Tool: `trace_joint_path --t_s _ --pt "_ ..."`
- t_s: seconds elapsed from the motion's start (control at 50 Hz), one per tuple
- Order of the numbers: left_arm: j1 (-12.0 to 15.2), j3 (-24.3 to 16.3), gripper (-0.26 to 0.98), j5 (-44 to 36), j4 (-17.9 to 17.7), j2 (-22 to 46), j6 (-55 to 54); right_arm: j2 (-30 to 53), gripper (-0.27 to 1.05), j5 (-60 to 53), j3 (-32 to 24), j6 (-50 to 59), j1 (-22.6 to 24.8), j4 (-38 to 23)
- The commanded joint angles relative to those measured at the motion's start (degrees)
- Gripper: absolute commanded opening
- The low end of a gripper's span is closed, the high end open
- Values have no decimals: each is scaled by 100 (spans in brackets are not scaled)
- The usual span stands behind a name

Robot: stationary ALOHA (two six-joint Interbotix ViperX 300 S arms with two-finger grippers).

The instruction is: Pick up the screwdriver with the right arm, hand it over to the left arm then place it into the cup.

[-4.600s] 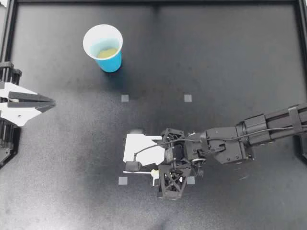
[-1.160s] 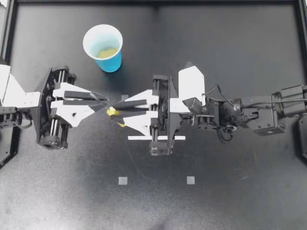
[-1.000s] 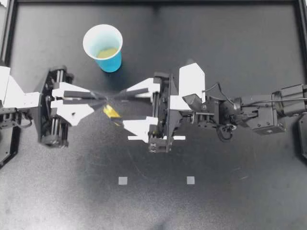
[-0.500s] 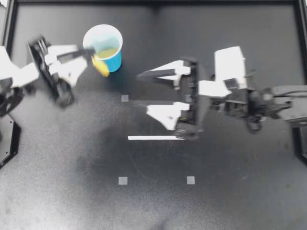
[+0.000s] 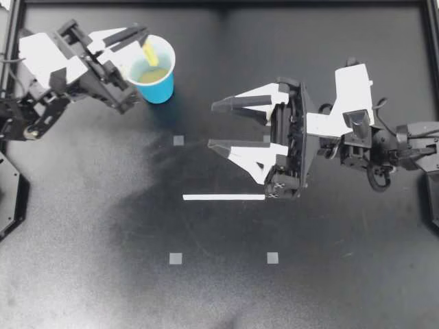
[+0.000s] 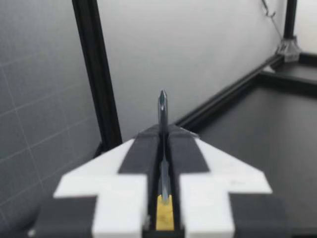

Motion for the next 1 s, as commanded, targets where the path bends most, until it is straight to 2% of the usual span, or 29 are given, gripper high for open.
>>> trace_joint_path --t_s 0.0,0.32,0.48,0.64,0.78,0.98 --pt "35 -97 13 -62 -9 -9 -9 -132 73 -62 -62 9 53 0" --pt "35 -105 61 26 -9 -88 -35 -105 73 -62 -62 44 105 0" --pt "26 -105 61 62 26 -176 -167 -105 73 -62 -62 44 123 0" --pt "-88 -18 61 246 237 -475 -545 -97 73 -53 -35 26 123 0" --pt "-404 97 61 413 510 -861 -686 -105 73 -26 0 -18 123 0" --pt "-1204 123 61 949 747 -1310 -686 -149 73 185 9 -114 123 -18"
